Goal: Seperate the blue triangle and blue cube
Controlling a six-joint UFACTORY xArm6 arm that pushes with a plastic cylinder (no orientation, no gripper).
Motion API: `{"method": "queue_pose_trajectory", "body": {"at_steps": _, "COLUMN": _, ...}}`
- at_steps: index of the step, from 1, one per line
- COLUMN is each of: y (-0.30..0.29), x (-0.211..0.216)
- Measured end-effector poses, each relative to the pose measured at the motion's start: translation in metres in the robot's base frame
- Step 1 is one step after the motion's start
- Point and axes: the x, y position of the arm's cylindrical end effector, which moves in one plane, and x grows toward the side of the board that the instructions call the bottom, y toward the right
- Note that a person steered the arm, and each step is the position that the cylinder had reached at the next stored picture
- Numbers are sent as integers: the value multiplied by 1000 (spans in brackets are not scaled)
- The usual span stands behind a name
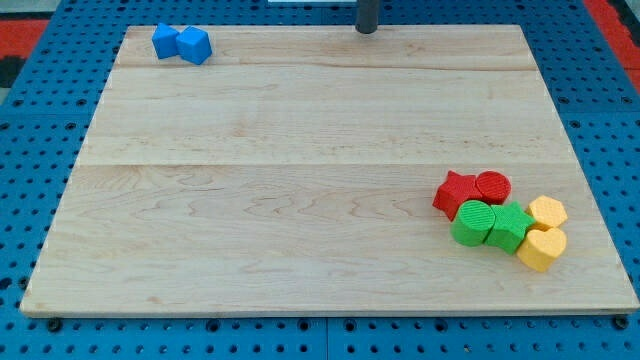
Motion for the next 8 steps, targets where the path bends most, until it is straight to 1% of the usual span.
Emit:
{"method": "queue_pose_trajectory", "body": {"at_steps": 1, "y": -7, "x": 0}}
{"method": "queue_pose_trajectory", "body": {"at_steps": 2, "y": -50, "x": 0}}
{"method": "queue_pose_trajectory", "body": {"at_steps": 3, "y": -50, "x": 0}}
{"method": "queue_pose_trajectory", "body": {"at_steps": 5, "y": -86, "x": 0}}
{"method": "queue_pose_trajectory", "body": {"at_steps": 6, "y": -91, "x": 0}}
{"method": "queue_pose_trajectory", "body": {"at_steps": 7, "y": -126, "x": 2}}
{"method": "queue_pose_trajectory", "body": {"at_steps": 8, "y": -135, "x": 0}}
